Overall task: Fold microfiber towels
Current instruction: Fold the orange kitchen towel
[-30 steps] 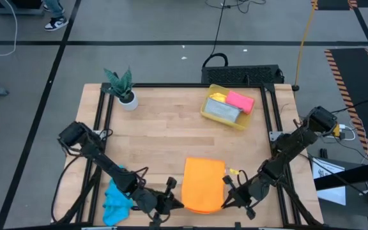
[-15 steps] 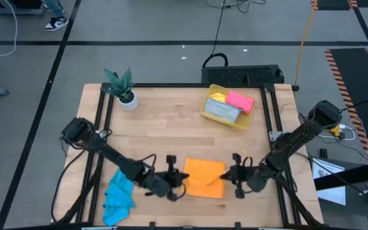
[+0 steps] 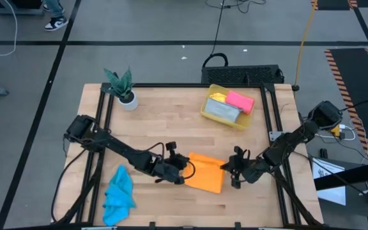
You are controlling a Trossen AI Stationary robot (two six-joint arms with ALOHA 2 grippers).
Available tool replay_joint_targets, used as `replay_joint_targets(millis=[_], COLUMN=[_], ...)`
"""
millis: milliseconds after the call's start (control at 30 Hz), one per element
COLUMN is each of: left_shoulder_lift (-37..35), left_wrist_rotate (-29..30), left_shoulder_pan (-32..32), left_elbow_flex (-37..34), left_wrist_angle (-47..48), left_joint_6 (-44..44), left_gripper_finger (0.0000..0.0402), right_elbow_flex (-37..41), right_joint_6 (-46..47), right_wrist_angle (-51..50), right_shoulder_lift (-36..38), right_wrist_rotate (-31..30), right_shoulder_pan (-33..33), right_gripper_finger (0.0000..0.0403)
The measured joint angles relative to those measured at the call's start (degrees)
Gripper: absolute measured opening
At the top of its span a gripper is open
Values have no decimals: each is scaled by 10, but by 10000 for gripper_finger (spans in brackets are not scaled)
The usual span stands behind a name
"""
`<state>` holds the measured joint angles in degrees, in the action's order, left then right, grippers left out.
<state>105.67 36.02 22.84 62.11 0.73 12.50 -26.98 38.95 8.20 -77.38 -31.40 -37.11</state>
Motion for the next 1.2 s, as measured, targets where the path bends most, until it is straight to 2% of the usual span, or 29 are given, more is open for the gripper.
replay_joint_targets(millis=[200, 300, 467, 600, 700, 833, 1033, 1200], left_shoulder_lift=[-3, -7, -4, 8, 23, 55, 74, 75], left_wrist_rotate=[0, 0, 1, 1, -3, -32, -37, -47], left_shoulder_pan=[21, 30, -3, -42, -70, -97, -103, -103], left_elbow_flex=[0, 1, 1, 0, 1, 1, 1, 1], left_wrist_angle=[-32, -88, -90, -77, -89, -112, -126, -124], left_joint_6=[4, -25, -48, -49, -55, -61, -58, -58], left_gripper_finger=[9, 6, 8, 4, 7, 4, 9, 5], right_elbow_flex=[0, 0, 0, 0, 0, 0, 0, 36], right_joint_6=[-45, -52, -21, 53, 106, 121, 123, 128], right_wrist_angle=[94, 101, 32, -85, -153, -184, -181, -134], right_shoulder_lift=[22, 46, 77, 77, 73, 67, 65, 65], right_wrist_rotate=[72, 65, -18, -60, -62, -61, -37, -31], right_shoulder_pan=[-29, -49, -63, -47, -32, -15, -12, -10], right_gripper_finger=[0, 0, 0, 0, 0, 0, 0, 0])
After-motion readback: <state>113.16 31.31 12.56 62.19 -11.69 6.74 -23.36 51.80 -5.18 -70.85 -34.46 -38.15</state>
